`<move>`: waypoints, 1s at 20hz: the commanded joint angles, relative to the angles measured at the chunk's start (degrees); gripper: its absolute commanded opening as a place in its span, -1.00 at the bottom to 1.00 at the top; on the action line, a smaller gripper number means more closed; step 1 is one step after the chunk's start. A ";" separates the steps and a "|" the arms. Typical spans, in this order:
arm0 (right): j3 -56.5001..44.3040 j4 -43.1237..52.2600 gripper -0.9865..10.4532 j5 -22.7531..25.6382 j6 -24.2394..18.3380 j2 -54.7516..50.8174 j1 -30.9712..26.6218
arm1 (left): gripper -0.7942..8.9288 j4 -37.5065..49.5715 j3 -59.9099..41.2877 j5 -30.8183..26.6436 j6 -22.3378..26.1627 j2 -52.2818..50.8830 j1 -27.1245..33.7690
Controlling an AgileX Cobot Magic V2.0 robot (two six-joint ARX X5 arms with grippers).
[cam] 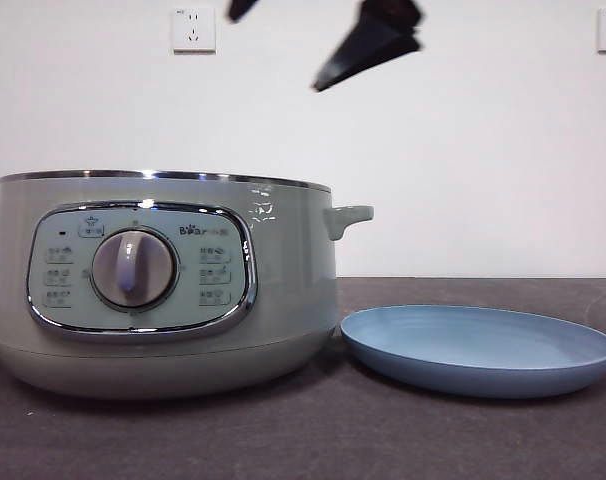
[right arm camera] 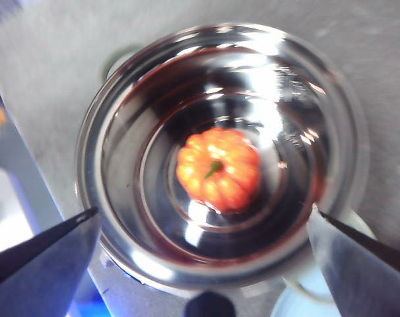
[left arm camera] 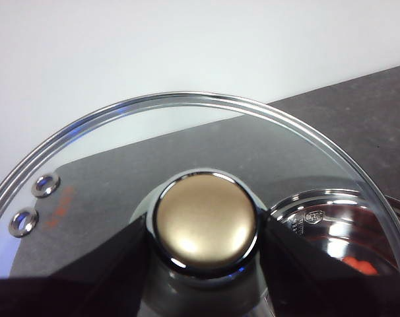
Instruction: Take the pumpkin out from the steamer,put the pumpkin in the blue plate,close the lid
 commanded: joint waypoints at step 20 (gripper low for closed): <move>11.93 4.13 -0.86 11.17 -10.03 30.03 7.85 | -0.85 0.13 0.57 -0.22 0.74 -0.90 0.04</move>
